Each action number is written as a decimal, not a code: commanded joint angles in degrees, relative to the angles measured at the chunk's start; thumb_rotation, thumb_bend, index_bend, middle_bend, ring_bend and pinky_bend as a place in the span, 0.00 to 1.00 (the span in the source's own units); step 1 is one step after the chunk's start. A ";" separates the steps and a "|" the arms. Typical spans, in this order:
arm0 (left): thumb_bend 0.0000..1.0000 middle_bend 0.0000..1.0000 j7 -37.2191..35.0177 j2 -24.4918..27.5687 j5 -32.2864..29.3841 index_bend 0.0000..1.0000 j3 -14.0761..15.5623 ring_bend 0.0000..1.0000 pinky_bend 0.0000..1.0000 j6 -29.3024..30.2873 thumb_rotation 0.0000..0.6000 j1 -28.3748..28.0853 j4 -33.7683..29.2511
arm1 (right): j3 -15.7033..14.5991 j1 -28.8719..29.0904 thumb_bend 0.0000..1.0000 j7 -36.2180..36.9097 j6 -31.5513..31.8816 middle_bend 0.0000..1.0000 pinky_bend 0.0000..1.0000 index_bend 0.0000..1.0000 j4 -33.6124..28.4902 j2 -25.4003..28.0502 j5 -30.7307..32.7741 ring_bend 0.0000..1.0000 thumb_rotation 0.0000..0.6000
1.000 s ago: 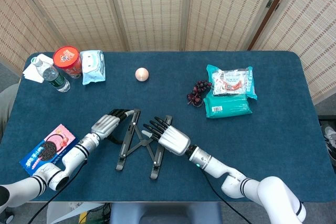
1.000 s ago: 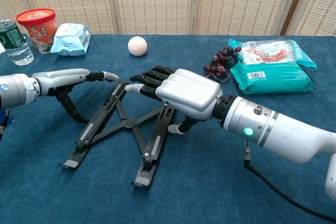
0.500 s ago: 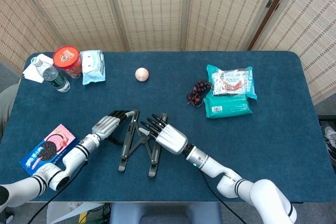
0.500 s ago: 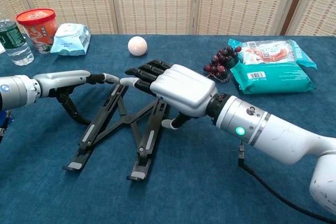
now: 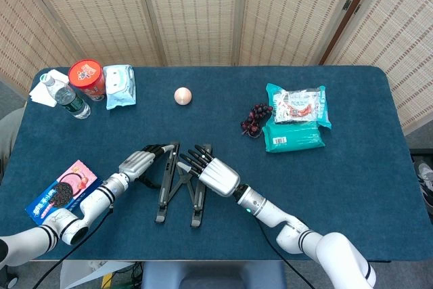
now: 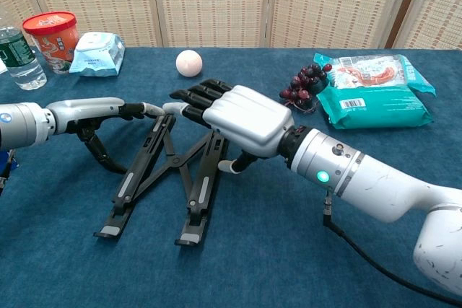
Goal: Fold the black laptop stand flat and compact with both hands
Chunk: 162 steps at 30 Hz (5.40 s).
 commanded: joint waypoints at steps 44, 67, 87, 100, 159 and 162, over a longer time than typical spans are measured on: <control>0.13 0.07 13.79 13.72 -4.85 0.00 -2.43 0.00 0.00 12.56 1.00 7.57 -13.49 | -0.26 10.15 0.12 1.09 -20.81 0.00 0.00 0.00 -43.37 34.39 2.77 0.00 1.00; 0.13 0.06 14.25 17.29 -6.84 0.00 -3.70 0.00 0.00 13.25 1.00 10.37 -15.57 | -5.31 23.66 0.03 14.73 -30.32 0.00 0.00 0.00 -28.58 25.89 -6.42 0.00 1.00; 0.13 0.06 12.32 17.18 -7.06 0.00 -4.32 0.00 0.00 12.93 1.00 11.64 -13.47 | -10.28 32.59 0.03 27.39 -33.55 0.00 0.00 0.00 -17.36 18.70 -9.00 0.00 1.00; 0.13 0.06 10.36 16.54 -6.19 0.00 -4.44 0.00 0.00 12.86 1.00 11.99 -11.73 | -12.03 35.59 0.07 31.16 -34.75 0.14 0.00 0.00 -14.09 16.94 -8.38 0.00 1.00; 0.13 0.05 7.17 15.91 -3.98 0.00 -4.21 0.00 0.00 13.56 1.00 12.81 -10.32 | -11.36 33.00 0.23 33.78 -26.95 0.26 0.00 0.01 -7.24 14.69 -4.78 0.02 1.00; 0.13 0.05 7.11 16.38 -3.92 0.00 -4.30 0.00 0.00 14.03 1.00 13.02 -10.77 | -9.90 31.88 0.23 31.23 -25.81 0.20 0.00 0.00 -9.27 16.88 -3.35 0.00 1.00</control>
